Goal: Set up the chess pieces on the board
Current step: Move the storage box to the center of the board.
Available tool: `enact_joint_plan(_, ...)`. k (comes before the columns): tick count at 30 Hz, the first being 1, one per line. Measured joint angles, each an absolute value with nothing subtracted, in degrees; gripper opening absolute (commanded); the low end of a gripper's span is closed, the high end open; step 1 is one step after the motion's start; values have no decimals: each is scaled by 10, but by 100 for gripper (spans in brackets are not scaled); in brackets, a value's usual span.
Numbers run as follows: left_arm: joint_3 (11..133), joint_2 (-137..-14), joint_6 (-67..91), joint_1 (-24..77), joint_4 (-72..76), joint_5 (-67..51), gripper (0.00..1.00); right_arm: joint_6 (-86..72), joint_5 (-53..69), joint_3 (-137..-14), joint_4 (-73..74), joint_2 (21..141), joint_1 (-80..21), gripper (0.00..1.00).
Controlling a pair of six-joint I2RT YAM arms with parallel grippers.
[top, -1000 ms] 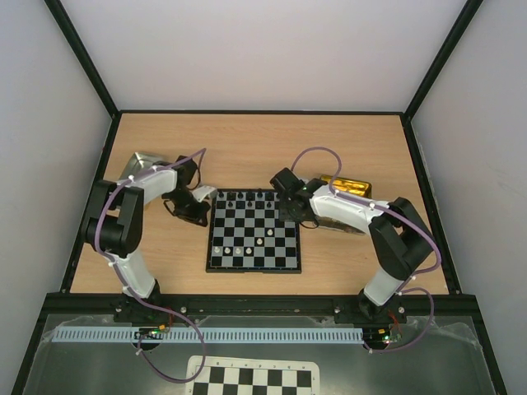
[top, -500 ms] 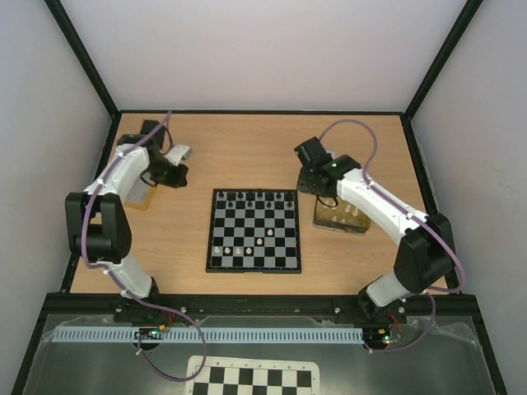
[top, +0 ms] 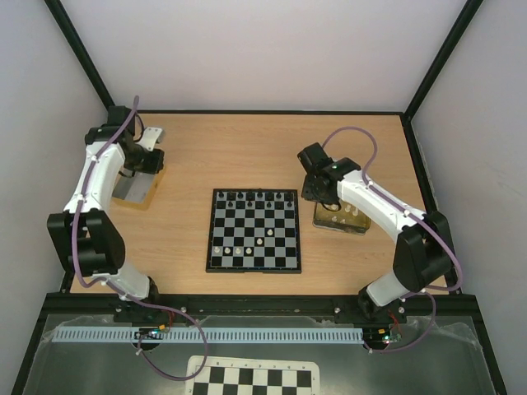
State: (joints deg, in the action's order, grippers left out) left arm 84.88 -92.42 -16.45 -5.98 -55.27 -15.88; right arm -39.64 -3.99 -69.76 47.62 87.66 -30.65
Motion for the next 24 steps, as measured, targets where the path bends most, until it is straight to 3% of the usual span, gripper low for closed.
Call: enact_joint_plan(24,784,-852,-136,-85,-564,-171,7,-387,5,-579,388,914,-301,25)
